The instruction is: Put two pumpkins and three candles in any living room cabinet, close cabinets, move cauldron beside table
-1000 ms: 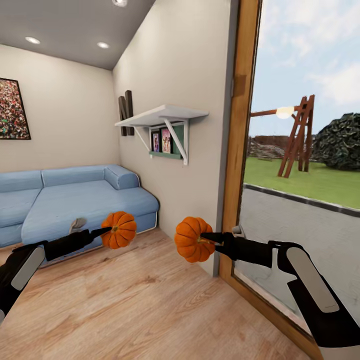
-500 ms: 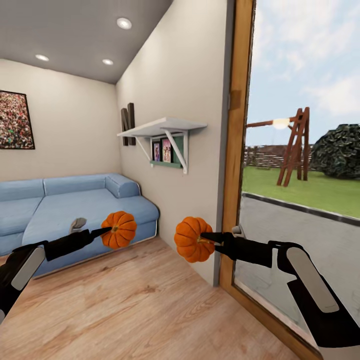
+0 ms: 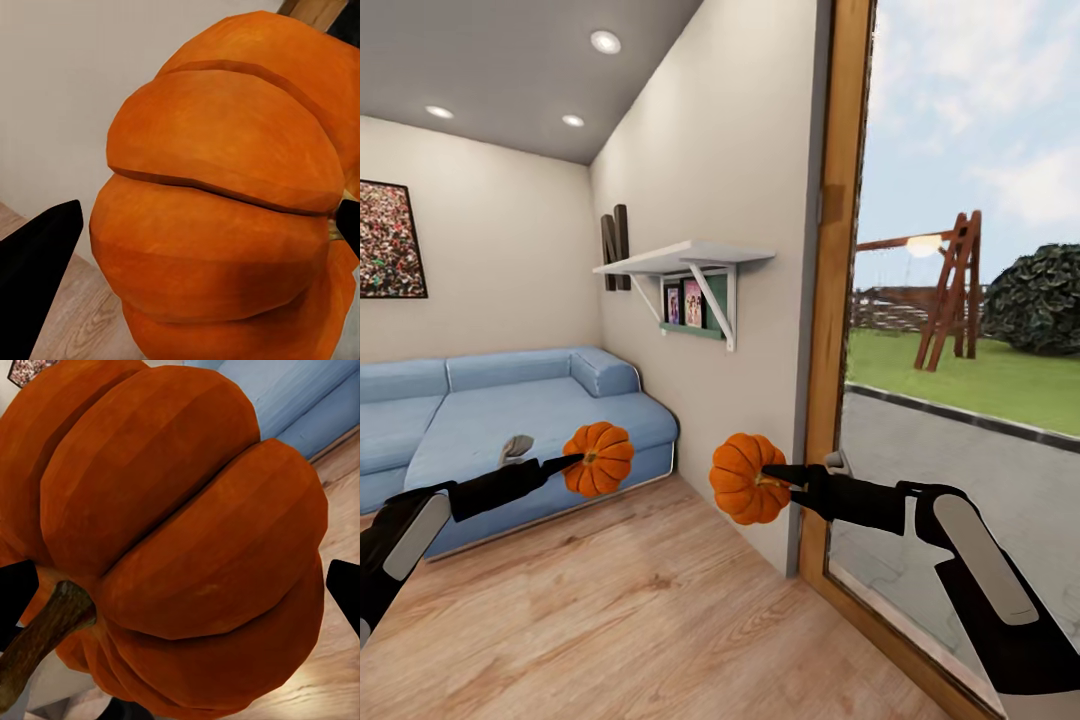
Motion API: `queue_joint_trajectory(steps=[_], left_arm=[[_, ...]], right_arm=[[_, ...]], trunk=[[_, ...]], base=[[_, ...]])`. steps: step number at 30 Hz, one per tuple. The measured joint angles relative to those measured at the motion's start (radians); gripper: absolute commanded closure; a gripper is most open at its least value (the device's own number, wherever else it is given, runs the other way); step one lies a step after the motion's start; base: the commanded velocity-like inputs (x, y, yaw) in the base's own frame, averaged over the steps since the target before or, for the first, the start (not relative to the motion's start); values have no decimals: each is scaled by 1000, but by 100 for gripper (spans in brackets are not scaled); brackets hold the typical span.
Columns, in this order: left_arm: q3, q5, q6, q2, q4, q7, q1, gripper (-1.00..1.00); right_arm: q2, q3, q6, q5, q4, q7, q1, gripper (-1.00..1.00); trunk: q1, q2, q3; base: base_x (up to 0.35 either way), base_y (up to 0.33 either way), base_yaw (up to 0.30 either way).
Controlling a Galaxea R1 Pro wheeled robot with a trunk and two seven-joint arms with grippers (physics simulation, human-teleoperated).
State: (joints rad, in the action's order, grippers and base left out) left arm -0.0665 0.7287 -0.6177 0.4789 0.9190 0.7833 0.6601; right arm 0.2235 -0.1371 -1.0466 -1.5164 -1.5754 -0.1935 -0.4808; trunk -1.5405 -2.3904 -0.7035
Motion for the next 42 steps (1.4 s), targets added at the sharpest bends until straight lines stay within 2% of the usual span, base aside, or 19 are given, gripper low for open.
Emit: queue_joint_trajectory(steps=[12, 42], left_arm=[[0, 0, 1, -1, 0, 3, 0, 100], [0, 0, 4, -1, 0, 3, 0, 100]], right_arm=[[-2, 0, 0, 2, 1, -1, 0, 100], [-3, -2, 0, 1, 2, -2, 1, 100]], trunk=[[46, 84, 18], [161, 294, 64]], base=[[0, 0, 8], [0, 0, 68]])
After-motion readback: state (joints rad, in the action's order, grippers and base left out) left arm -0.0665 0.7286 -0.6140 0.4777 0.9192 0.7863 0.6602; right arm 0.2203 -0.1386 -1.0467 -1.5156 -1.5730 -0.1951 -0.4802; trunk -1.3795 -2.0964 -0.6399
